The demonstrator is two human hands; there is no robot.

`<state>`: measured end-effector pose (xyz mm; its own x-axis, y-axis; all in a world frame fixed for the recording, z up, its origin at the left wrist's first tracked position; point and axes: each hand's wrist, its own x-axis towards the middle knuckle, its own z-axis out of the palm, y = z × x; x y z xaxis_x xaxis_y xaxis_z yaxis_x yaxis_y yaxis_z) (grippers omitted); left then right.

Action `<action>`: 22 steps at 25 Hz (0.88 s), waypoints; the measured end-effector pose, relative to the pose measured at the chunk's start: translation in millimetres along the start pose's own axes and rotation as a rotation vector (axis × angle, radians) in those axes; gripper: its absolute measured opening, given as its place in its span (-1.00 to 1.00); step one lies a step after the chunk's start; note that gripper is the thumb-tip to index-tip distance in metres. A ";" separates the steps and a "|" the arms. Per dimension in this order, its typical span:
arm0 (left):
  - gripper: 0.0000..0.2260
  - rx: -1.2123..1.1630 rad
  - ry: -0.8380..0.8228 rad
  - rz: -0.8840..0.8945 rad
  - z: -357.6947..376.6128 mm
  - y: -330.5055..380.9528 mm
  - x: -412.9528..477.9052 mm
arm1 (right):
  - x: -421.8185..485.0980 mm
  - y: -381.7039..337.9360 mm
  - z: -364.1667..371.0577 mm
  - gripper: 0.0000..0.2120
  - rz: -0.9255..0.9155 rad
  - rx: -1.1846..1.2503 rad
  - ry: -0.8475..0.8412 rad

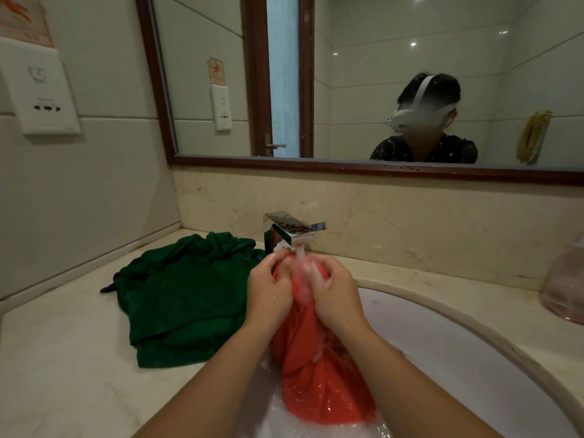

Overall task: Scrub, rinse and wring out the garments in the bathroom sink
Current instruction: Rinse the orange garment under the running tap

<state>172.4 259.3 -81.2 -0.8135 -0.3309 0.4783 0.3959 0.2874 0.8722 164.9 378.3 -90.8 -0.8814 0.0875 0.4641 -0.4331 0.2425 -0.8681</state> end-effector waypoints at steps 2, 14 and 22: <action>-0.78 0.035 -0.031 0.040 0.7 -3.1 -1.1 | 1.7 -1.8 0.5 -0.91 0.010 0.033 0.063; -0.79 -0.024 0.031 -0.016 2.4 2.8 0.3 | -4.6 -1.4 2.2 -0.78 -0.049 0.018 -0.047; -0.80 0.043 0.067 0.012 8.1 2.5 0.1 | 3.2 -0.4 -3.3 -0.86 0.099 0.310 0.027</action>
<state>169.8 267.3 -79.8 -0.7781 -0.3861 0.4955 0.3854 0.3295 0.8619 162.9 381.6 -88.4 -0.9186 0.1225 0.3757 -0.3859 -0.0735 -0.9196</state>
